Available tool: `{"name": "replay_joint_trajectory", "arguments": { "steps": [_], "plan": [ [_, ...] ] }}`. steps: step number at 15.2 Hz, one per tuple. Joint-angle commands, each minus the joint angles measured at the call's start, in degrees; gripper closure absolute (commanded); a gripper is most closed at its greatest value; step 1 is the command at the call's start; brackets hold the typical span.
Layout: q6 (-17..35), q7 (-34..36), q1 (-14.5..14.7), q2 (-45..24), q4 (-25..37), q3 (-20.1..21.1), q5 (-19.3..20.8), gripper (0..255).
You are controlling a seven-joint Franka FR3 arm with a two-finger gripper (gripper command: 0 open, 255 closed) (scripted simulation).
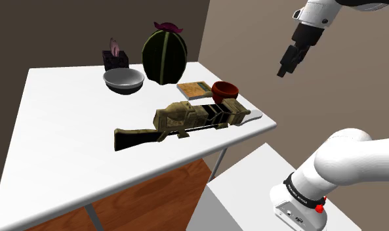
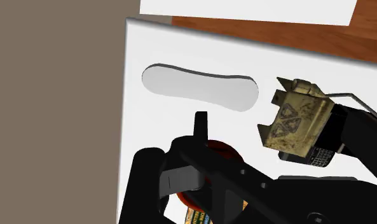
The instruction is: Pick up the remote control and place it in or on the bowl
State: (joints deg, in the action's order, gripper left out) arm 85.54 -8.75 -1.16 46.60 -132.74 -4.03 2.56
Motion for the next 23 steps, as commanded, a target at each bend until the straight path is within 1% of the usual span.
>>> {"name": "replay_joint_trajectory", "arguments": {
  "steps": [1, 6, 11, 15, 20, 21, 23],
  "plan": [
    [0.0, 0.0, 0.0, 0.0, 0.0, 0.0, 0.0, 0],
    [8.8, -18.4, 5.0, 0.1, -8.6, -6.7, 4.7, 0],
    [18.4, -36.5, 9.8, -2.8, -14.8, -13.9, 9.5, 0],
    [26.9, -50.8, 13.9, -7.3, -18.2, -20.0, 12.9, 0],
    [38.3, -68.9, 20.1, -15.7, -20.5, -28.0, 15.8, 0],
    [39.4, -70.8, 20.8, -16.7, -20.6, -28.8, 15.9, 0],
    [41.4, -70.9, 20.9, -17.8, -21.5, -29.3, 16.0, 0]
  ]
}}
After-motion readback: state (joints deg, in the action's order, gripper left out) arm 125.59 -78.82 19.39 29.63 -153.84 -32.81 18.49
